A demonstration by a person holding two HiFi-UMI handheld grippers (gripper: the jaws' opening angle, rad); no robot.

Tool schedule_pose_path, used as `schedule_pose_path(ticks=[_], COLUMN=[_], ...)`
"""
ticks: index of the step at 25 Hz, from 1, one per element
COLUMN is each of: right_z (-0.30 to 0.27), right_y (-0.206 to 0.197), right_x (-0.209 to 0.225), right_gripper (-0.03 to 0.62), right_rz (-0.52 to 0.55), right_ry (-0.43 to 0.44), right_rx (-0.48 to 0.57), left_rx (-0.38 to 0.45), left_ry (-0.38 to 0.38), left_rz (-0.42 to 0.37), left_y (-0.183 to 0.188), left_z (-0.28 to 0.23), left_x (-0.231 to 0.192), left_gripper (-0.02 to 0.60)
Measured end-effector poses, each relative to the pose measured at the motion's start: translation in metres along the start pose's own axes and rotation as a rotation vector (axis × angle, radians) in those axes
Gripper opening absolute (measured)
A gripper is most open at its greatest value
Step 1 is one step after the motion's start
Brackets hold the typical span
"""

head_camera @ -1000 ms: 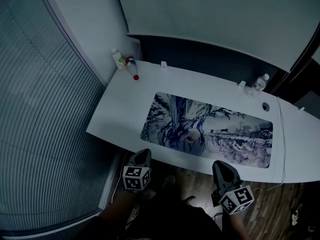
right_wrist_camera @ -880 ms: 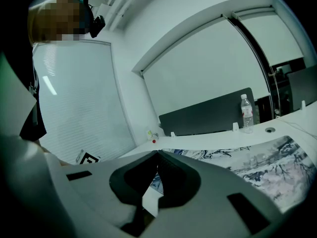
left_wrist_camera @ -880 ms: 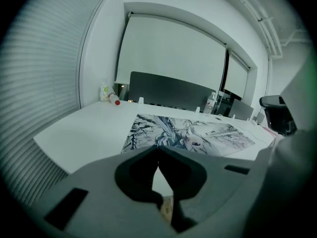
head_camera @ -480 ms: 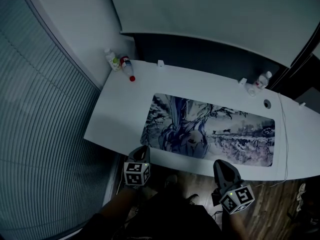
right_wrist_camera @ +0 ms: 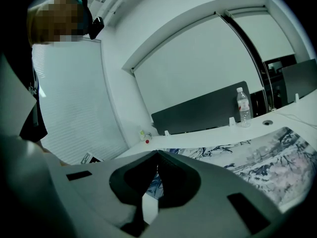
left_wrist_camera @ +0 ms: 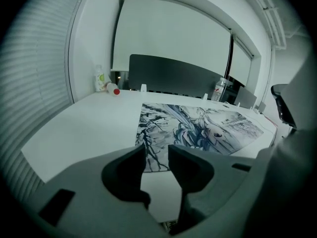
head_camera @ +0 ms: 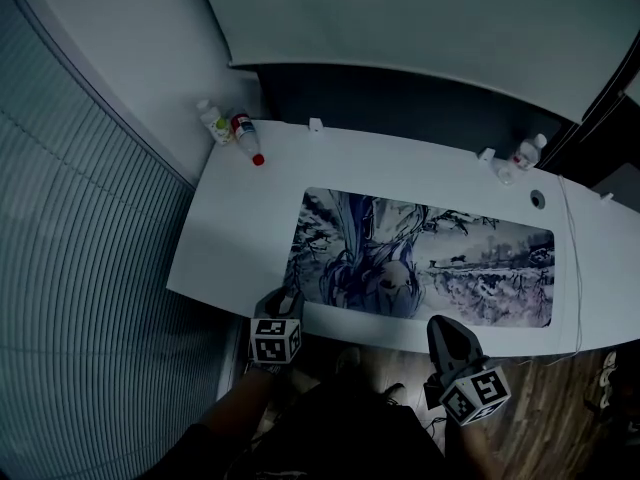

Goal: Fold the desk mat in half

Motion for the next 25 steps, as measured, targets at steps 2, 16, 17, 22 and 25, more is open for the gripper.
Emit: schedule_pose_path(ticks=[2, 16, 17, 22, 25], right_z=[-0.002, -0.01, -0.01, -0.01, -0.008], right_y=[-0.001, -0.007, -0.007, -0.005, -0.006], right_x=[0.0, 0.006, 0.006, 0.005, 0.006], right_gripper=[0.02, 0.02, 0.02, 0.02, 0.02], right_rz=[-0.005, -0.028, -0.03, -0.038, -0.045], right_ry=[-0.009, -0.04, -0.042, -0.05, -0.058], right_rx=[-0.008, -0.016, -0.015, -0.012, -0.009], left_rx=[-0.018, -0.11, -0.111, -0.108, -0.108], left_ry=[0.008, 0.029, 0.028, 0.036, 0.034], left_rz=[0.001, 0.038, 0.035, 0.013, 0.005], left_y=[-0.001, -0.009, -0.01, -0.012, -0.013], left_z=[-0.005, -0.03, -0.03, -0.031, -0.032], left_x=[-0.006, -0.021, -0.022, -0.022, -0.022], left_gripper=[0.138, 0.225, 0.225, 0.225, 0.225])
Point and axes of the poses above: the fingertips, and each gripper's own axes: z backward along the fingers, x to its right, y out of its top, the point moved 6 cm from there along z, backward along the fingers, and after that the axes turned 10 degrees about -y, right-handed, at the moved point
